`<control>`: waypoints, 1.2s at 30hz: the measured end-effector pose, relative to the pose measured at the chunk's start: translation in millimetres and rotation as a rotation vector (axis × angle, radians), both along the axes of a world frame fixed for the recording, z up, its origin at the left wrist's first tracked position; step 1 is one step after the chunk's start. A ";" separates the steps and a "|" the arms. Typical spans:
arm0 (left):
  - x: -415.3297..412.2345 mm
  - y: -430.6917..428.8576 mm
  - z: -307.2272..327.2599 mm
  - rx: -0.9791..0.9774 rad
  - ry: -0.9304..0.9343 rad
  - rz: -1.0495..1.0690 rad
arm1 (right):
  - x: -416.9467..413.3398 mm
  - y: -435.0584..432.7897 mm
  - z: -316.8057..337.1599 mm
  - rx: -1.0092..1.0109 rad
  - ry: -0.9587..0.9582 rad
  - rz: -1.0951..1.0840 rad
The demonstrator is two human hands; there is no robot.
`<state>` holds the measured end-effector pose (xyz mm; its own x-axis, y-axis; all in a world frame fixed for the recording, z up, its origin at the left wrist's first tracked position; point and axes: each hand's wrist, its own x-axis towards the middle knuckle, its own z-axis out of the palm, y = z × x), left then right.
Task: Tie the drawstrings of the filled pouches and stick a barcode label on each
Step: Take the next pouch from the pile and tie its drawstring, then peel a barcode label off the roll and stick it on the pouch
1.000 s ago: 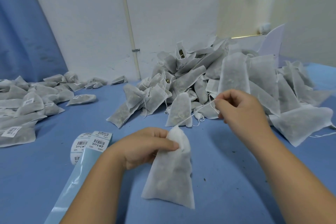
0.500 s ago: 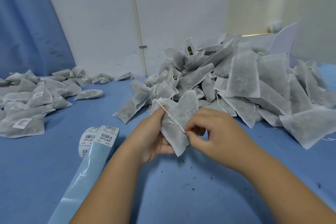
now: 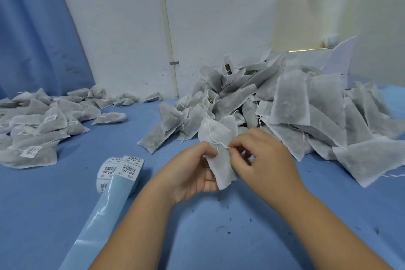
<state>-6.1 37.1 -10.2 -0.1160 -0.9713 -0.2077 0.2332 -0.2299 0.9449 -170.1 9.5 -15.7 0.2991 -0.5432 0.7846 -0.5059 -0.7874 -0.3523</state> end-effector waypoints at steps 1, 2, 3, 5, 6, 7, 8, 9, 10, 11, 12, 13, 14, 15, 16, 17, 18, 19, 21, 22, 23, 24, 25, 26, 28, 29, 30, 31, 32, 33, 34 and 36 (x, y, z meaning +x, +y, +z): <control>-0.5 0.3 0.5 -0.017 0.003 -0.021 | -0.2 0.3 -0.5 -0.010 0.022 0.001; -1.2 0.9 1.5 -0.035 0.003 -0.042 | -0.8 0.6 -0.6 -0.019 0.041 0.008; -1.9 1.7 2.4 -0.055 -0.011 -0.060 | -1.8 0.7 -0.5 -0.028 0.054 0.022; -4.1 2.7 3.4 -0.098 -0.045 -0.073 | -3.8 0.6 0.5 -0.044 0.060 0.056; -5.1 3.2 3.4 -0.114 -0.045 -0.063 | -4.4 0.7 1.4 -0.047 0.059 0.071; -6.0 4.0 3.3 -0.119 -0.036 -0.046 | -5.2 0.9 1.8 -0.046 0.058 0.080; -6.0 4.5 3.9 -0.111 -0.022 -0.033 | -5.8 1.0 2.3 -0.046 0.060 0.087; -5.1 5.0 5.0 -0.100 -0.010 -0.027 | -5.9 0.8 2.4 -0.046 0.066 0.099; -3.3 6.3 7.3 -0.089 -0.007 -0.024 | -5.2 0.7 1.6 -0.036 0.066 0.121; 0.1 7.9 10.6 -0.079 -0.017 -0.017 | -3.8 0.8 0.1 -0.004 0.047 0.155; 4.9 9.0 14.8 -0.077 -0.039 -0.005 | -1.8 1.5 -1.5 0.057 0.009 0.199; 10.3 9.9 19.9 -0.080 -0.070 0.012 | 0.5 2.4 -3.7 0.131 -0.033 0.245; 15.6 11.3 25.8 -0.086 -0.111 0.036 | 2.9 3.8 -6.1 0.200 -0.062 0.280; 21.8 13.6 32.1 -0.094 -0.162 0.068 | 5.6 5.4 -8.7 0.254 -0.077 0.300; 29.5 16.0 37.6 -0.106 -0.209 0.106 | 9.0 6.7 -11.3 0.294 -0.084 0.308; 38.6 19.0 42.3 -0.117 -0.240 0.141 | 12.3 7.6 -13.9 0.331 -0.097 0.309; 48.7 22.9 46.6 -0.125 -0.257 0.169 | 16.2 7.7 -16.4 0.373 -0.128 0.301; 59.3 27.6 49.9 -0.127 -0.264 0.191 | 21.4 7.8 -18.2 0.428 -0.173 0.284; 83.3 38.0 52.8 -0.124 -0.255 0.227 | 38.5 8.1 -20.9 0.556 -0.238 0.254; 94.9 43.7 52.6 -0.120 -0.242 0.237 | 50.0 9.4 -22.1 0.607 -0.233 0.251; 105.8 49.6 51.5 -0.115 -0.227 0.244 | 63.7 12.4 -22.4 0.647 -0.216 0.266; 116.4 55.6 49.2 -0.113 -0.214 0.255 | 78.2 15.7 -21.4 0.676 -0.199 0.294; 126.9 61.0 46.1 -0.116 -0.198 0.274 | 92.4 18.8 -19.2 0.695 -0.189 0.321; 137.2 66.5 42.6 -0.122 -0.171 0.304 | 106.5 20.5 -16.1 0.707 -0.185 0.334; 158.0 76.9 34.6 -0.137 -0.071 0.374 | 132.1 20.7 -8.9 0.733 -0.177 0.311; 168.3 81.7 30.0 -0.144 -0.023 0.400 | 143.8 19.8 -7.2 0.751 -0.173 0.277; 177.3 87.2 25.2 -0.146 0.019 0.421 | 154.3 19.1 -7.4 0.768 -0.172 0.235; 184.6 92.5 19.9 -0.142 0.059 0.436 | 162.5 19.5 -9.5 0.774 -0.184 0.199; 191.1 97.6 13.2 -0.135 0.099 0.450 | 168.4 21.2 -13.6 0.757 -0.189 0.178; 196.9 101.7 5.6 -0.124 0.151 0.455 | 172.3 24.2 -18.6 0.706 -0.169 0.174; 201.4 104.8 -1.2 -0.112 0.206 0.450 | 174.0 27.9 -23.2 0.629 -0.121 0.184; 206.1 110.2 -11.2 -0.081 0.264 0.422 | 172.8 33.3 -31.4 0.481 -0.019 0.222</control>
